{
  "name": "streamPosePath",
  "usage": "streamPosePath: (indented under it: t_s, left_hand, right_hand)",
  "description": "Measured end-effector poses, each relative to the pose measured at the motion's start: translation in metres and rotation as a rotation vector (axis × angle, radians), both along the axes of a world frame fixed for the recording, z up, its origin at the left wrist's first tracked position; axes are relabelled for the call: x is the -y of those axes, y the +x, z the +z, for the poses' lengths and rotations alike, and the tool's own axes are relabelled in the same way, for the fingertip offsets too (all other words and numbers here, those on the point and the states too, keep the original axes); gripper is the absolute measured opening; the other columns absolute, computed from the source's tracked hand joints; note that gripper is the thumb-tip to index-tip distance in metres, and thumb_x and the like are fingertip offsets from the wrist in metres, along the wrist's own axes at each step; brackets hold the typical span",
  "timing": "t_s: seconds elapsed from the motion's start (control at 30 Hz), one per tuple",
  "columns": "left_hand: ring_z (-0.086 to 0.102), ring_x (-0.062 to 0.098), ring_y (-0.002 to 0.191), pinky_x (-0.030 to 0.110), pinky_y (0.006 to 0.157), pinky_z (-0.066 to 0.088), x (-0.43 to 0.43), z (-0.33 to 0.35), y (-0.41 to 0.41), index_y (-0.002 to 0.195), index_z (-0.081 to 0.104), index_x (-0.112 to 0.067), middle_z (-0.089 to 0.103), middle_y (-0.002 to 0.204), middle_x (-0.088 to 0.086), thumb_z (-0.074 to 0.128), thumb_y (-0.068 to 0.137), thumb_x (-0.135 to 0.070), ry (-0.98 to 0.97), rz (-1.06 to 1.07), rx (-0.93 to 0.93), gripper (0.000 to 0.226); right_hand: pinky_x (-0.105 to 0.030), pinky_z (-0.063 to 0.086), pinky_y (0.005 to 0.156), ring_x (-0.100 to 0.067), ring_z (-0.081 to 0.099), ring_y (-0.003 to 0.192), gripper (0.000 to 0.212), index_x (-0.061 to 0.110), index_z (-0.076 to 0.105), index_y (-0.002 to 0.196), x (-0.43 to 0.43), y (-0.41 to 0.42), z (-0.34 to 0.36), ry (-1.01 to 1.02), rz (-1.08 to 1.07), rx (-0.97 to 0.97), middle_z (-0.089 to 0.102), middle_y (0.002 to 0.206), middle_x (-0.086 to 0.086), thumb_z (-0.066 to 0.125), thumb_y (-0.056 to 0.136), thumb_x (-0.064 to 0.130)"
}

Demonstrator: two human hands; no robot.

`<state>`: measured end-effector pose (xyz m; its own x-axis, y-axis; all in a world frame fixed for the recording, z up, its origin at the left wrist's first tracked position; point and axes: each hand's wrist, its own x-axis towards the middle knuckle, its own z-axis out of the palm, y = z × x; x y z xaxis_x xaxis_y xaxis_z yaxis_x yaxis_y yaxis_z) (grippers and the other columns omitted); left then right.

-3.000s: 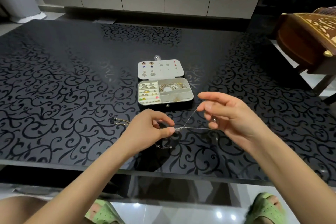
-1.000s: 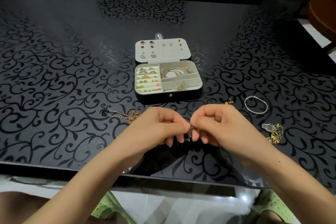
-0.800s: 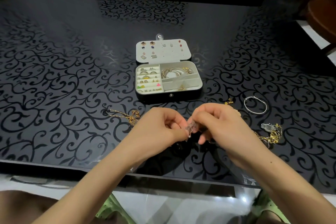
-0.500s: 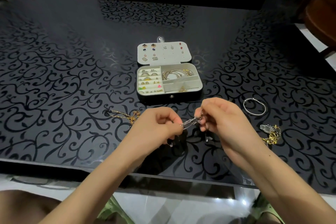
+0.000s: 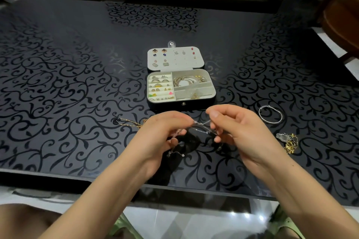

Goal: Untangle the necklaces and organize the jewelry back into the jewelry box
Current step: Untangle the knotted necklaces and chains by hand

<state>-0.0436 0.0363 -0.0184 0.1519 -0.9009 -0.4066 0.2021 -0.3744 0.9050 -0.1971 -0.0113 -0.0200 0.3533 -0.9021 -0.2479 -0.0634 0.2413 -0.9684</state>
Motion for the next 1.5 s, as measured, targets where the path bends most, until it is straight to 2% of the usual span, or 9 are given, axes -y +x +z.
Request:
streamPosePath:
  t_s: [0.13,0.23,0.43,0.57,0.7,0.9,1.13,1.37,1.5]
  left_hand:
    - [0.058,0.011,0.063,0.023,0.061,0.036,0.002,0.003,0.000,0.066,0.060,-0.015,0.062,0.062,0.000,0.055,0.086,-0.006,-0.001,0.064,-0.175,0.023]
    - [0.056,0.011,0.057,0.023,0.060,0.037,0.001,0.001,0.000,0.072,0.056,-0.014,0.060,0.062,0.002,0.053,0.090,-0.007,-0.027,0.046,-0.100,0.019]
    - [0.053,0.006,0.068,0.023,0.066,0.036,0.000,-0.002,-0.005,0.073,0.056,-0.019,0.062,0.072,-0.006,0.053,0.091,-0.013,-0.126,0.008,0.008,0.019]
    - [0.049,0.008,0.057,0.022,0.059,0.033,0.003,-0.001,-0.007,0.075,0.050,-0.016,0.057,0.063,-0.005,0.048,0.093,-0.013,-0.116,-0.018,-0.140,0.019]
    - [0.040,0.008,0.048,0.021,0.055,0.033,0.002,0.000,-0.008,0.077,0.046,-0.018,0.048,0.055,-0.006,0.046,0.095,-0.014,-0.091,-0.092,-0.046,0.019]
    - [0.052,0.015,0.051,0.026,0.055,0.033,-0.004,0.002,-0.008,0.083,0.040,-0.018,0.063,0.060,0.002,0.035,0.101,-0.026,-0.129,-0.279,0.172,0.021]
    - [0.054,0.015,0.053,0.025,0.055,0.034,-0.001,0.002,-0.003,0.081,0.035,-0.016,0.069,0.066,0.004,0.029,0.102,-0.025,-0.158,-0.269,0.274,0.023]
    - [0.050,0.012,0.065,0.028,0.069,0.035,-0.006,-0.004,-0.002,0.078,0.042,-0.016,0.063,0.069,-0.001,0.035,0.100,-0.017,-0.121,-0.170,0.103,0.024]
    - [0.045,0.014,0.061,0.028,0.064,0.033,-0.008,-0.003,-0.002,0.075,0.041,-0.016,0.058,0.065,0.000,0.037,0.098,-0.011,-0.110,-0.177,0.013,0.024]
  right_hand:
    - [-0.023,0.047,0.069,-0.005,0.055,0.062,0.005,0.015,0.071,0.085,0.001,-0.007,0.001,-0.017,0.119,-0.058,0.064,0.068,0.003,0.067,0.082,0.015]
    - [-0.021,0.045,0.073,-0.010,0.058,0.071,0.006,0.015,0.071,0.082,0.000,-0.010,0.004,-0.063,0.187,-0.141,0.065,0.075,-0.006,0.070,0.079,0.010]
    - [-0.029,0.040,0.070,-0.012,0.054,0.066,0.014,0.018,0.068,0.067,-0.002,-0.010,0.005,-0.140,0.230,-0.277,0.064,0.066,0.001,0.069,0.081,0.021]
    - [-0.014,0.039,0.062,-0.006,0.050,0.057,0.015,0.016,0.061,0.069,-0.005,-0.011,0.005,-0.132,0.263,-0.178,0.056,0.058,0.004,0.064,0.084,0.014]
    - [-0.011,0.034,0.050,-0.004,0.041,0.048,0.013,0.015,0.059,0.066,-0.002,-0.010,0.008,-0.078,0.226,-0.041,0.048,0.051,0.006,0.063,0.076,0.022]
    - [-0.032,0.045,0.079,-0.017,0.058,0.073,0.018,0.012,0.062,0.063,0.005,-0.010,0.006,0.060,0.188,0.190,0.063,0.071,-0.009,0.055,0.076,0.022]
    - [-0.022,0.038,0.052,-0.013,0.045,0.053,0.027,0.013,0.049,0.064,0.005,-0.006,0.001,0.112,0.143,0.073,0.045,0.051,0.001,0.051,0.091,0.016]
    - [-0.023,0.036,0.057,-0.012,0.043,0.055,0.029,0.017,0.049,0.060,-0.002,-0.007,0.002,0.078,0.188,0.018,0.043,0.053,0.002,0.063,0.082,0.029]
    - [-0.021,0.038,0.055,-0.012,0.043,0.052,0.033,0.017,0.055,0.056,-0.003,-0.006,-0.001,0.063,0.172,-0.041,0.046,0.052,0.001,0.060,0.086,0.031]
